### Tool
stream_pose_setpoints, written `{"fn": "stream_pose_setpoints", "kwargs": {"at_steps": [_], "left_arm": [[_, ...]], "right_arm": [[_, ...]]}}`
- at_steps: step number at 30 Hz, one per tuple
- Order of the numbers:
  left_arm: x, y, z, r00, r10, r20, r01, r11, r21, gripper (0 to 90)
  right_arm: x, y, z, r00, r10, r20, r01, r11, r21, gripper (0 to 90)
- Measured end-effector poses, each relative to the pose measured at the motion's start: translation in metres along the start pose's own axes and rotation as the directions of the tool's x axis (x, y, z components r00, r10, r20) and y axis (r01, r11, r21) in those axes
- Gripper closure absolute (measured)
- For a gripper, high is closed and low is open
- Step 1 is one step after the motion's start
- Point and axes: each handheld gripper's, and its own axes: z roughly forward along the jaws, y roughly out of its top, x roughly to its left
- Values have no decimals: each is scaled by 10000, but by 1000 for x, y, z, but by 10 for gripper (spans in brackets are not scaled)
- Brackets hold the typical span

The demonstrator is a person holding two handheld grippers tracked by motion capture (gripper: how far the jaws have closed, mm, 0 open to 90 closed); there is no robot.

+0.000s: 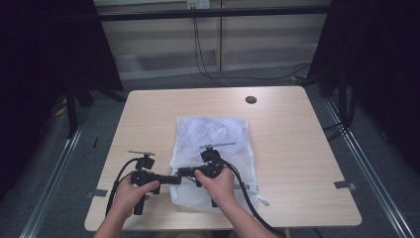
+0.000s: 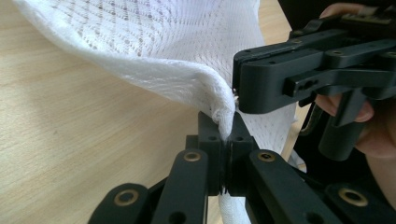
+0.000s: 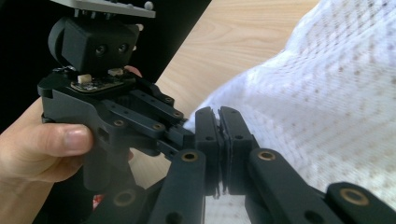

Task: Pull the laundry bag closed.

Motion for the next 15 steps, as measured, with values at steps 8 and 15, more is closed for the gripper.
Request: {"fn": "stream_pose_setpoints", "kwargs": {"at_steps": [8, 15], "left_arm": [[1, 0, -2, 10000, -40, -21, 39, 9999, -116, 883], [2, -1, -6, 9997, -195, 128, 199, 9994, -278, 883]], "right_arm": [[-5, 0, -5, 9999, 63, 128, -64, 10000, 70, 873], [-12, -1, -11, 9995, 327, 31, -327, 9994, 65, 873]]}}
